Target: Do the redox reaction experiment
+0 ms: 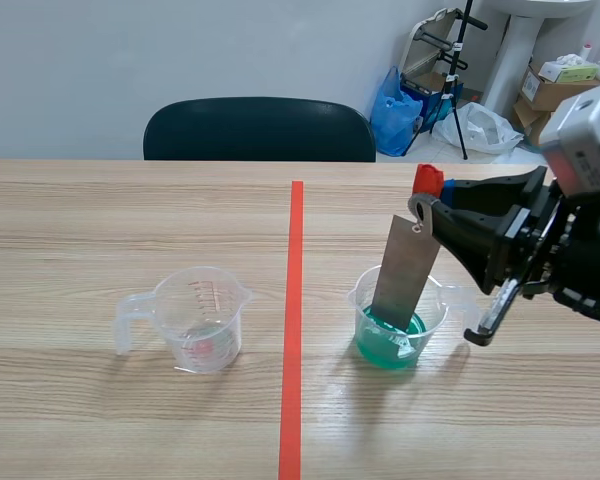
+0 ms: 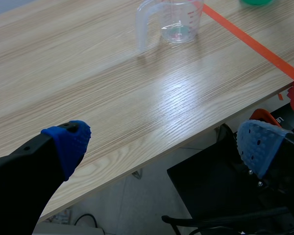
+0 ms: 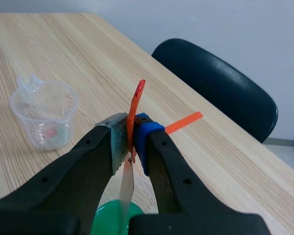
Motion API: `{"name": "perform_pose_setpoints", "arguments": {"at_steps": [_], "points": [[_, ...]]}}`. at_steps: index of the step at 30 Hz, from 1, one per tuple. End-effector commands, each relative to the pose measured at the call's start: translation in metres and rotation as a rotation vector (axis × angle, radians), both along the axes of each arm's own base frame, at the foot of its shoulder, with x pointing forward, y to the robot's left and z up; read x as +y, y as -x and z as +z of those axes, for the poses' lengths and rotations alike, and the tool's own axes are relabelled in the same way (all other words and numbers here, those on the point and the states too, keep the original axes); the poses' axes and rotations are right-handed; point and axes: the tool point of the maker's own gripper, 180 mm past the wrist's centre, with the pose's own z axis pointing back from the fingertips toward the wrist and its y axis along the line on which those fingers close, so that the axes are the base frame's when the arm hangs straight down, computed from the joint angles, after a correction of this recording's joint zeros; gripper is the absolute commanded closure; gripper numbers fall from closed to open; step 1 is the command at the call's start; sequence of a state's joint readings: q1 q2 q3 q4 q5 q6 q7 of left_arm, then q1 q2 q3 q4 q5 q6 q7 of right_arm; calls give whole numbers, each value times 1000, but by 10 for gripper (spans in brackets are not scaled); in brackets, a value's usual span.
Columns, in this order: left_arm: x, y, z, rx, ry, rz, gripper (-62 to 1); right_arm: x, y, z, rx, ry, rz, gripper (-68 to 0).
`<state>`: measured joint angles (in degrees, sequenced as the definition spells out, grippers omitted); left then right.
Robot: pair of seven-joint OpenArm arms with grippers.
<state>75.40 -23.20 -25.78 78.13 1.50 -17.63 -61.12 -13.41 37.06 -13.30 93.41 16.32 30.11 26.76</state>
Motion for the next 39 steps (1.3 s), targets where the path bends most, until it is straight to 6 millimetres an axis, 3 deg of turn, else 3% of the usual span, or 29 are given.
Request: {"name": "perform_pose_setpoints", "arguments": {"at_steps": [1,18,39], "points": [[-2,-2,4,-18,14,-1,-623,0,0,20,-49,-18,8,-7],[-2,-2,4,-18,14,-1,-623,4,5,73,-66,-24,-15,-7],[-2,-2,4,-18,14,-1,-623,-1,1,80,-46,26,-52,-7]]}}
